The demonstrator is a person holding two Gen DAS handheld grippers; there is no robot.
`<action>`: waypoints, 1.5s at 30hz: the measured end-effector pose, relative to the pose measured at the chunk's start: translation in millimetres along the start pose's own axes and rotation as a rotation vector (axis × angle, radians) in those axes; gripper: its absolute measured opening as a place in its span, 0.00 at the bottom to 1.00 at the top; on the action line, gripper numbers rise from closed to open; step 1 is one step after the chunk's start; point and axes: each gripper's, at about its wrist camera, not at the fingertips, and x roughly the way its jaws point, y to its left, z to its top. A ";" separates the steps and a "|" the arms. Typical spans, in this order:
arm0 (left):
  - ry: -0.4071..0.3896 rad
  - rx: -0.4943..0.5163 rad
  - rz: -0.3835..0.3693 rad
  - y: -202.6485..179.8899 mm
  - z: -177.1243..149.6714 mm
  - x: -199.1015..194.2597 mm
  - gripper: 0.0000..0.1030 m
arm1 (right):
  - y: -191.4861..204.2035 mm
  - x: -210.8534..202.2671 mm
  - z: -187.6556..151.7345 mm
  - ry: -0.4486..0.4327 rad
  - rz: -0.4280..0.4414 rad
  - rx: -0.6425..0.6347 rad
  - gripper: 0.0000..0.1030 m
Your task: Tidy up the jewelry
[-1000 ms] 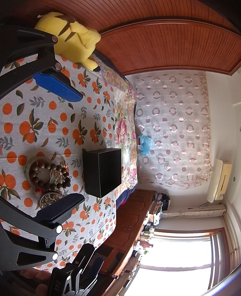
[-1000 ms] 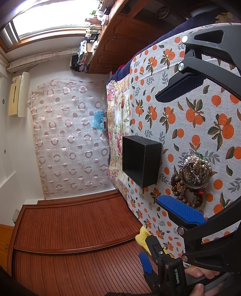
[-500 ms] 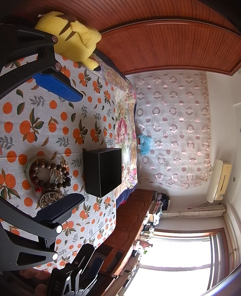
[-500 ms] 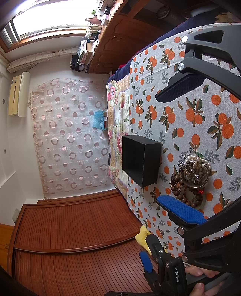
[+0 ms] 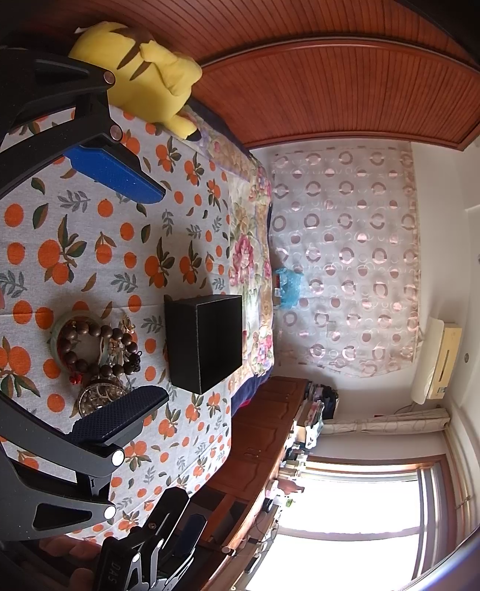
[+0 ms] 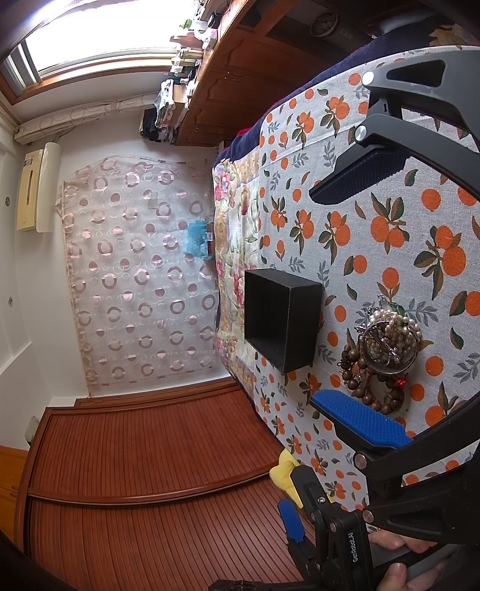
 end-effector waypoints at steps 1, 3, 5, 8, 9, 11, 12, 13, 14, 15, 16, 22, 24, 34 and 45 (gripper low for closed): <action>0.000 -0.002 0.000 0.0 -0.1 0.2 0.93 | -0.2 -0.2 0.1 0.000 0.000 0.001 0.98; -0.001 -0.002 0.000 0.3 -0.4 0.4 0.93 | 0.2 -0.1 0.1 0.001 0.001 0.001 0.98; -0.001 -0.003 -0.001 0.8 -0.7 0.7 0.93 | 0.1 -0.1 0.0 0.000 0.001 -0.001 0.98; 0.000 -0.002 0.000 1.0 -1.2 1.0 0.93 | 0.1 0.0 0.0 0.000 0.002 -0.001 0.98; 0.000 -0.001 0.000 1.3 -1.3 1.2 0.93 | 0.0 0.0 0.0 0.000 0.001 0.000 0.98; 0.000 -0.003 -0.001 1.4 -1.5 1.5 0.93 | 0.1 0.2 0.0 0.000 0.001 0.000 0.98; 0.000 -0.002 -0.001 2.0 -1.8 1.7 0.93 | 0.1 0.3 -0.1 0.000 0.001 0.000 0.98; 0.001 -0.003 -0.001 2.1 -2.0 1.9 0.93 | 0.1 0.4 -0.1 0.000 0.001 0.000 0.98; 0.001 -0.003 -0.001 2.1 -2.1 2.0 0.93 | 0.1 0.4 -0.1 0.000 0.002 0.000 0.98; 0.002 -0.003 -0.001 1.6 -0.5 0.8 0.93 | 0.1 0.4 -0.2 0.000 0.002 0.000 0.98; 0.003 -0.003 -0.002 1.7 -0.4 0.8 0.93 | 0.0 0.5 -0.2 0.000 0.002 -0.001 0.98; 0.021 -0.003 -0.007 -7.7 -0.4 0.6 0.93 | 0.1 -2.7 0.3 0.004 0.003 0.002 0.98; 0.023 -0.004 -0.010 -7.1 -2.4 3.7 0.93 | 0.5 -3.5 0.7 0.006 0.003 0.000 0.98; 0.096 0.002 -0.045 2.4 -18.4 26.6 0.93 | 8.8 17.9 -13.4 0.086 0.062 -0.031 0.95; 0.179 0.019 -0.053 16.7 -37.6 44.8 0.93 | 33.0 56.7 -39.1 0.253 0.178 -0.147 0.79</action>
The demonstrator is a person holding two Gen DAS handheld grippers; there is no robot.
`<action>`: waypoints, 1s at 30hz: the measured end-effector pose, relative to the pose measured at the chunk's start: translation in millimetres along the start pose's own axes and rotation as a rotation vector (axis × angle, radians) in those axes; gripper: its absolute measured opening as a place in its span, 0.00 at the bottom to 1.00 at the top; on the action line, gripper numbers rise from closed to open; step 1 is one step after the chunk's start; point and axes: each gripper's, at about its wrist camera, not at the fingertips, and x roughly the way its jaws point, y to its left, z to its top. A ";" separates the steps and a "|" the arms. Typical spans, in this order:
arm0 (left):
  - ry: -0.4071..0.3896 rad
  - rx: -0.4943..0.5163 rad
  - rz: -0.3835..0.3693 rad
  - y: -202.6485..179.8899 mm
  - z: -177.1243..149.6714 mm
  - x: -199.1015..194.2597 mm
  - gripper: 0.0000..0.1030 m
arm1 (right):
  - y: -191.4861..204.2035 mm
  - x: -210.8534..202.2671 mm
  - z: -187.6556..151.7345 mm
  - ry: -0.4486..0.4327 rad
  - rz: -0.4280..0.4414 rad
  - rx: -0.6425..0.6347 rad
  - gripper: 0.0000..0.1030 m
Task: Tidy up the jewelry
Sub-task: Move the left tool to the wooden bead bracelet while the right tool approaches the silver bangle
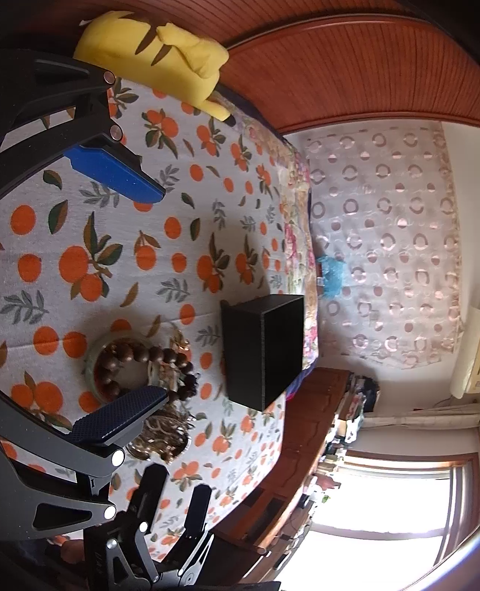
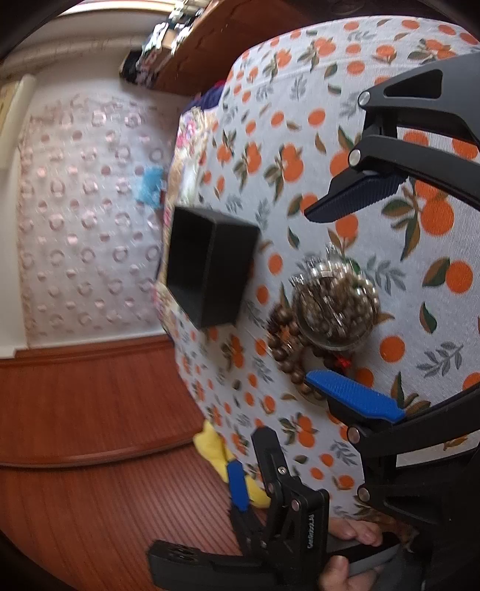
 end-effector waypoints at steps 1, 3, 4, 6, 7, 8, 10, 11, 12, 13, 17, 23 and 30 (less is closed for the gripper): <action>0.006 0.000 -0.002 1.2 -1.0 0.8 0.93 | 2.6 5.0 -0.8 0.017 0.006 -0.012 0.79; 0.021 -0.002 -0.011 4.2 -4.0 3.5 0.93 | 7.1 12.7 -1.3 0.046 0.017 -0.032 0.76; 0.026 -0.003 -0.015 5.5 -4.7 4.4 0.93 | 8.2 15.4 -1.0 0.058 0.018 -0.039 0.76; 0.036 -0.007 -0.015 9.0 -6.9 6.5 0.93 | 11.2 23.0 -0.5 0.087 0.028 -0.059 0.75; 0.040 -0.004 -0.012 9.9 -7.7 7.6 0.93 | 11.7 24.3 0.5 0.097 0.029 -0.065 0.75; 0.046 0.000 -0.010 11.3 -8.5 8.7 0.93 | 13.4 27.0 0.8 0.107 0.027 -0.077 0.75; 0.052 0.000 -0.011 14.0 -9.9 9.3 0.93 | 16.6 30.8 1.9 0.121 0.018 -0.110 0.75; 0.055 -0.002 -0.013 15.4 -10.6 9.6 0.93 | 19.2 33.7 2.0 0.129 0.006 -0.133 0.75; 0.058 -0.005 -0.016 16.9 -11.6 10.1 0.93 | 20.3 35.6 2.6 0.134 0.000 -0.144 0.74; 0.061 -0.006 -0.019 17.5 -12.2 10.9 0.93 | 22.2 38.4 3.0 0.143 -0.007 -0.158 0.73; 0.073 -0.002 -0.024 17.9 -13.7 13.2 0.93 | 26.0 47.4 2.6 0.171 -0.046 -0.211 0.63; 0.088 0.001 -0.066 14.0 -14.8 19.0 0.93 | 19.3 39.8 4.2 0.154 -0.024 -0.204 0.61; 0.112 0.015 -0.130 5.0 -8.3 28.7 0.81 | 13.9 13.9 14.5 0.087 -0.009 -0.186 0.61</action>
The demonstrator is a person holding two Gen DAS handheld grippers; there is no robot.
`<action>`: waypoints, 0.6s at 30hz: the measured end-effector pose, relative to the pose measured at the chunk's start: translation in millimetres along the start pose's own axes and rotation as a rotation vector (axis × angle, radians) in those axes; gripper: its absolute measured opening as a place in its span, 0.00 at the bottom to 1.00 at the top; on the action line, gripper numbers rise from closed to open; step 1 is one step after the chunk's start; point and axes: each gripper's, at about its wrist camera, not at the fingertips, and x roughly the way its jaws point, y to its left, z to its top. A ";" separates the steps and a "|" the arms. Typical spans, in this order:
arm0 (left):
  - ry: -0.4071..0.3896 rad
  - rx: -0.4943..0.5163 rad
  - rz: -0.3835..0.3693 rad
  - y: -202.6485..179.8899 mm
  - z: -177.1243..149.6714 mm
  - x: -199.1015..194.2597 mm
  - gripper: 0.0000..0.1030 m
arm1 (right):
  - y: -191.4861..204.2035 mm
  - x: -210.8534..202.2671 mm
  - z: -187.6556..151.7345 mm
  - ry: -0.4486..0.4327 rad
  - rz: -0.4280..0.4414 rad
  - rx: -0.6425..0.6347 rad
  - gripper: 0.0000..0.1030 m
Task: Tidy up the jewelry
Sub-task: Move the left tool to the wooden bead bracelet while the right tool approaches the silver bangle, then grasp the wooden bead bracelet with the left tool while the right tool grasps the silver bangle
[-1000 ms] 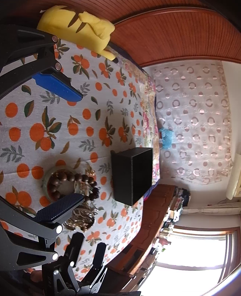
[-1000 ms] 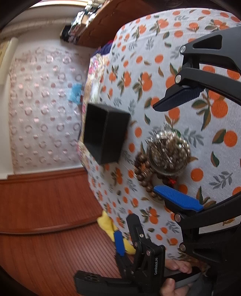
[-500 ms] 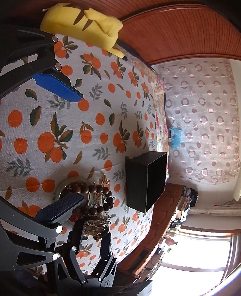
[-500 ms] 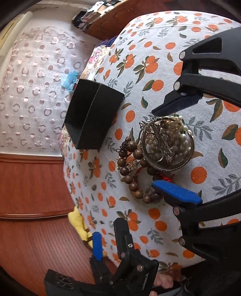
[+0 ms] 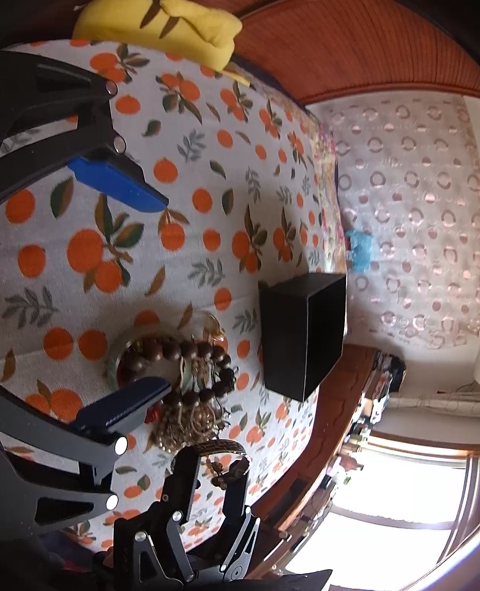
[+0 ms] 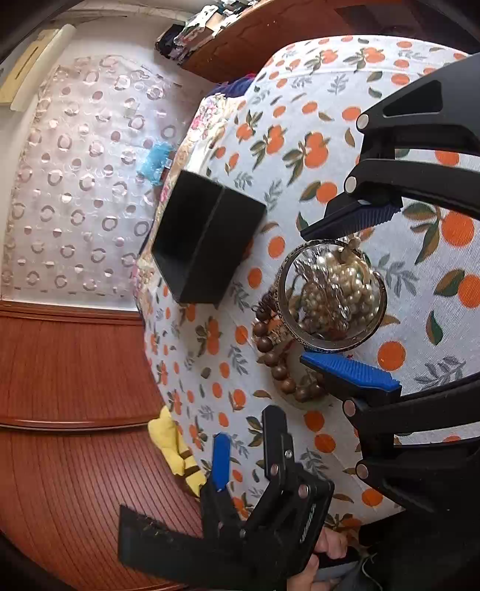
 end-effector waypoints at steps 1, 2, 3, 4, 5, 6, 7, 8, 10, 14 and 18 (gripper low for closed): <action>0.002 0.000 -0.009 -0.3 1.4 1.5 0.78 | -0.8 -2.6 0.4 -0.005 0.000 0.003 0.61; 0.007 0.001 -0.015 -0.9 2.9 3.6 0.73 | -2.3 -4.9 1.2 -0.013 -0.001 0.009 0.61; 0.011 0.004 -0.019 -2.1 4.6 5.7 0.72 | -4.1 -7.8 2.0 -0.025 -0.001 0.016 0.61; 0.015 0.008 -0.026 -3.7 6.1 8.0 0.70 | -5.4 -9.9 2.1 -0.033 0.003 0.023 0.61; 0.018 0.011 -0.035 -5.2 7.2 10.2 0.69 | -8.6 -14.1 2.8 -0.050 0.014 0.036 0.61; 0.021 0.013 -0.040 -6.1 7.5 11.8 0.68 | -11.0 -16.8 3.2 -0.063 0.020 0.045 0.61; 0.027 0.014 -0.045 -7.5 8.0 14.5 0.67 | -12.7 -18.7 3.6 -0.071 0.026 0.053 0.61; 0.030 0.016 -0.047 -8.5 8.3 16.3 0.67 | -15.1 -20.2 3.7 -0.081 0.034 0.061 0.61; 0.036 0.023 -0.053 -10.7 8.2 19.7 0.66 | -19.3 -21.2 3.2 -0.090 0.042 0.077 0.61; 0.055 0.035 -0.065 -14.5 11.0 25.9 0.50 | -22.4 -19.8 0.7 -0.078 0.015 0.077 0.61; 0.064 0.047 -0.082 -18.4 15.3 32.3 0.38 | -28.3 -16.8 -4.2 -0.061 -0.017 0.089 0.61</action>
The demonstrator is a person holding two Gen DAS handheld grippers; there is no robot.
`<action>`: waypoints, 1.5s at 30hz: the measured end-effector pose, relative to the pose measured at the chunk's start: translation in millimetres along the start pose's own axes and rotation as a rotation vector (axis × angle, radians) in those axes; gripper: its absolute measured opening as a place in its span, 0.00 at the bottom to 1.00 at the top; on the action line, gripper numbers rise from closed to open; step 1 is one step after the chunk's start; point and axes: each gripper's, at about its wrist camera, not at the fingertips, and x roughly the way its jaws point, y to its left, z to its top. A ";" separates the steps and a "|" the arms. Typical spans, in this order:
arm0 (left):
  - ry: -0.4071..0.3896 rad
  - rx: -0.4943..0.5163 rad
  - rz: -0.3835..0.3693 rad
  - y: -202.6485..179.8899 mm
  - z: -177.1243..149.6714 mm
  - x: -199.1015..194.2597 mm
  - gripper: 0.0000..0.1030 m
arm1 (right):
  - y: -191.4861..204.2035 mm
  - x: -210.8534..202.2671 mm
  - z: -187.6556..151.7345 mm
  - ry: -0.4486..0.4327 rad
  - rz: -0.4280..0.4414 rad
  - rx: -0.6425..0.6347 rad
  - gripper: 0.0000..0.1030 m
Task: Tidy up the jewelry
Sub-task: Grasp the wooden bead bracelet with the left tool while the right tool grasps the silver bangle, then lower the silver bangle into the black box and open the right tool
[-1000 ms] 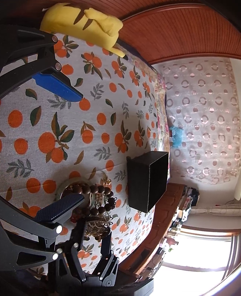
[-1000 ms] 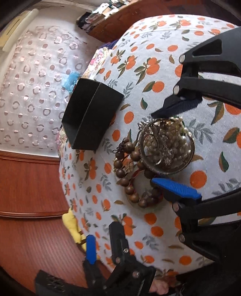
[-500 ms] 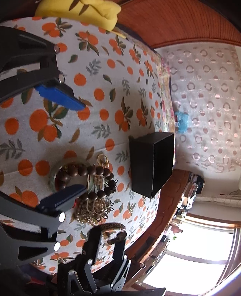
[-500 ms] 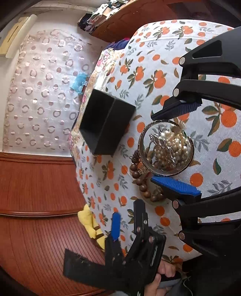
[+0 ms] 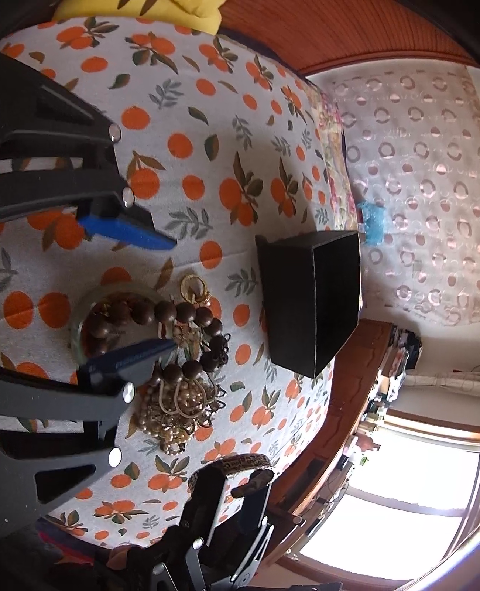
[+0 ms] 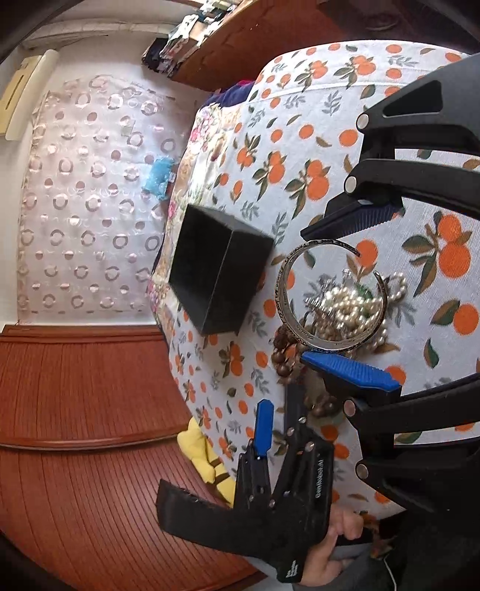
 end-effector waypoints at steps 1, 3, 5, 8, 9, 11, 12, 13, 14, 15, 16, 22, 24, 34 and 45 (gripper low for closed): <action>0.004 -0.001 -0.006 -0.3 0.8 1.5 0.35 | -1.9 0.6 -1.9 0.004 -0.008 0.004 0.61; 0.010 0.004 -0.017 -1.5 2.3 5.6 0.31 | -5.0 1.7 -4.6 0.010 -0.011 0.013 0.61; 0.021 0.004 -0.019 -2.5 3.3 10.1 0.31 | -8.1 2.3 -7.4 0.015 -0.013 0.020 0.61; 0.031 0.008 -0.029 -3.4 3.3 13.1 0.14 | -9.3 3.0 -10.3 0.021 -0.011 0.025 0.61; 0.027 0.010 -0.025 -3.7 3.4 12.3 0.12 | -9.4 3.3 -11.1 0.022 -0.010 0.026 0.61; 0.009 0.010 -0.036 -3.8 4.2 6.9 0.12 | -9.4 4.0 -13.0 0.027 -0.009 0.026 0.61; -0.010 0.008 -0.039 -4.9 5.4 0.8 0.12 | -9.2 4.4 -12.7 0.028 -0.009 0.027 0.61; -0.028 0.013 -0.038 -6.8 6.8 -4.6 0.12 | -9.1 4.6 -12.7 0.029 -0.009 0.028 0.61; -0.047 0.022 -0.038 -9.8 9.1 -11.7 0.12 | -9.3 4.5 -12.9 0.028 -0.009 0.028 0.61; -0.064 0.027 -0.040 -12.3 11.9 -18.2 0.12 | -9.5 4.5 -12.9 0.027 -0.010 0.029 0.61; -0.079 0.033 -0.040 -14.1 14.6 -24.1 0.12 | -9.7 4.7 -12.5 0.026 -0.010 0.029 0.61; -0.147 0.056 -0.047 -20.8 35.0 -46.5 0.12 | -13.9 6.6 0.8 0.008 -0.018 0.015 0.61; -0.160 0.063 -0.034 -20.2 43.0 -49.4 0.12 | -14.8 8.8 7.2 0.002 -0.020 0.006 0.61; -0.206 0.046 0.019 -0.6 74.2 -58.1 0.12 | -25.8 34.2 53.0 -0.025 -0.009 -0.026 0.61; -0.228 0.044 0.085 15.0 109.8 -57.5 0.12 | -36.6 79.5 97.1 -0.026 0.001 -0.050 0.61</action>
